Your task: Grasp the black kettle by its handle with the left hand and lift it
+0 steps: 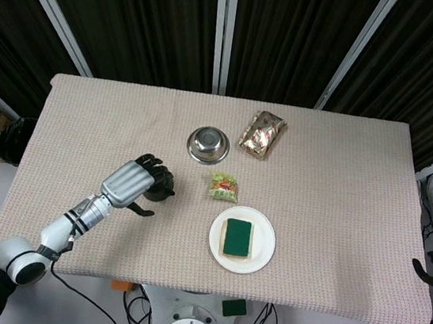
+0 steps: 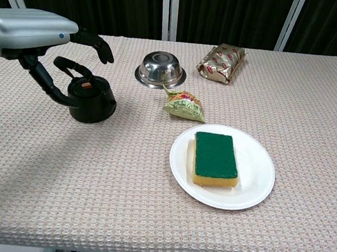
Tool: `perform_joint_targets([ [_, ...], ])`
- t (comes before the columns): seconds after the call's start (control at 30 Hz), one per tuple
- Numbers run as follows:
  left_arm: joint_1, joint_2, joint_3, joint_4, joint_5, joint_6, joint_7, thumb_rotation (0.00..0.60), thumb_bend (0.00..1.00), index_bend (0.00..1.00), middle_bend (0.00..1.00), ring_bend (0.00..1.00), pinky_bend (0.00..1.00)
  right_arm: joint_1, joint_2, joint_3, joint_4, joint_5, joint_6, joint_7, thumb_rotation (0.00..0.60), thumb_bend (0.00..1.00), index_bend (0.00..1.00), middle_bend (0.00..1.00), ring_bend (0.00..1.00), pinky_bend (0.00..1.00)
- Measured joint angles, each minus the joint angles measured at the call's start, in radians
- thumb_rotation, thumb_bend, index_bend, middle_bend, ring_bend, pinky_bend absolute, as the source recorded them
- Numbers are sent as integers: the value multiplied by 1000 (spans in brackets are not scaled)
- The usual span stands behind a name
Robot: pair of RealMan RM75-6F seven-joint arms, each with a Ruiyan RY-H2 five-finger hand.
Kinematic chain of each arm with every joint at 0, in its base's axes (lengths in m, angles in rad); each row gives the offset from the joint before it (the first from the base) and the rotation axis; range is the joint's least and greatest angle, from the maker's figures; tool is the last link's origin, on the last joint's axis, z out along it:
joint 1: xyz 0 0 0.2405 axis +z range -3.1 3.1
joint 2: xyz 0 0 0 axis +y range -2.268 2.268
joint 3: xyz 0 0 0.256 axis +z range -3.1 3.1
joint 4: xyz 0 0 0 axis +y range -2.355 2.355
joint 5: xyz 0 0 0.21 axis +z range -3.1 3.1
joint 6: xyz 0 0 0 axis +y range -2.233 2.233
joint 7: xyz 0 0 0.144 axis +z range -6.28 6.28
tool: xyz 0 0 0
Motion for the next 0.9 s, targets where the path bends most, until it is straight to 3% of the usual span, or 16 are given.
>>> perform_joint_targets([
  [0.37, -11, 2, 5, -22, -40, 16, 65, 464, 0, 261, 268, 170, 195, -8, 0, 7, 0, -12, 2, 6, 600, 197, 0, 0, 0, 0],
  [0.9, -14, -9, 19, -15, -110, 45, 136, 465, 0, 359, 408, 281, 206, -13, -8, 19, 10, -26, 3, 19, 600, 201, 0, 0, 0, 0],
])
